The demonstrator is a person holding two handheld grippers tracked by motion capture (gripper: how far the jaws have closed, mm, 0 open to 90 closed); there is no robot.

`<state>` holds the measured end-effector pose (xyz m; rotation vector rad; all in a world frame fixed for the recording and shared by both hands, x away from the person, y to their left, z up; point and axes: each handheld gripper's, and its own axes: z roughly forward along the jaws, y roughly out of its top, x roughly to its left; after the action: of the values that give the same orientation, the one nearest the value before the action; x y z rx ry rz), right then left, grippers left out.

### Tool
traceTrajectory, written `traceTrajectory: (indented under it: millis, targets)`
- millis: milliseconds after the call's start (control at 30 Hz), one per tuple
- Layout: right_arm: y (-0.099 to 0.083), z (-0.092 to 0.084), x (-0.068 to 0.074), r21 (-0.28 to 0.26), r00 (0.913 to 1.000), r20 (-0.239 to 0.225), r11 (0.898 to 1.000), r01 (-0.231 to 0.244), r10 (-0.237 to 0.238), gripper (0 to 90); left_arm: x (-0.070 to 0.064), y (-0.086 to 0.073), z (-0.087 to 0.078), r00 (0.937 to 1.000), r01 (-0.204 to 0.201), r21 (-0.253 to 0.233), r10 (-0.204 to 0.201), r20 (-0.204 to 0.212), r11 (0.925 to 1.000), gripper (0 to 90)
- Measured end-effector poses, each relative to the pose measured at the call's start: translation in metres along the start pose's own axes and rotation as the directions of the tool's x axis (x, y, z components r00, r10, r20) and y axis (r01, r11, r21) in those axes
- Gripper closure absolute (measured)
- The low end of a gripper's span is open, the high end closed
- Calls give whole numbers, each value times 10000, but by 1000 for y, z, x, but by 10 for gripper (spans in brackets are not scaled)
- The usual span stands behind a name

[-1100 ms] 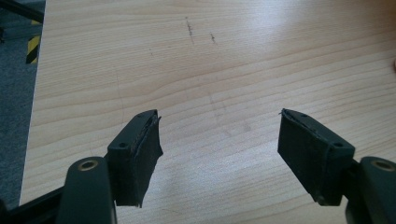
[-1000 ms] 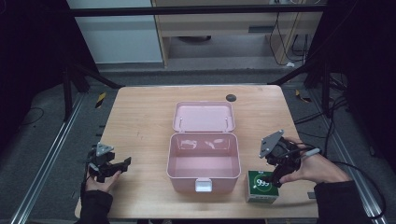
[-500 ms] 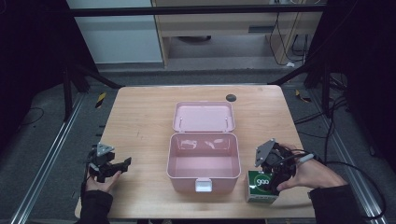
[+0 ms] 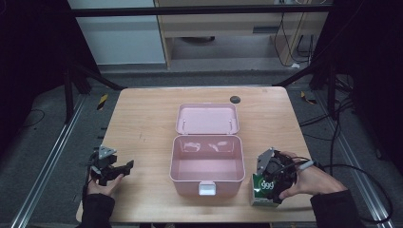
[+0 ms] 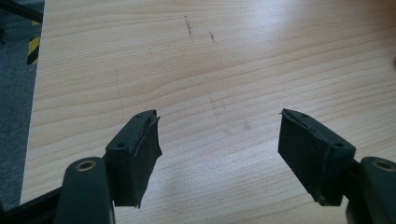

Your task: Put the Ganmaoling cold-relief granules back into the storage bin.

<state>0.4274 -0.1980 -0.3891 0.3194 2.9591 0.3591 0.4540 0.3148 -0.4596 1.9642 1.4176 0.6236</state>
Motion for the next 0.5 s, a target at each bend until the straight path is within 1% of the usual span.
traceTrajectory:
  millis: [133, 167, 500]
  targets:
    - [0, 6, 1, 43, 9999, -57, 9999, 132, -132, 44, 0, 0, 0, 10000, 4, -1, -4, -3, 10000, 282]
    - [0, 7, 1, 120, 9999, -87, 9998, 139, -138, 43, 0, 0, 0, 10000, 4, -1, -4, -3, 10000, 283]
    - [0, 19, 1, 276, 9996, -275, 9995, 121, -113, 40, 0, 0, 0, 10000, 3, 2, -3, 9, 10000, 283]
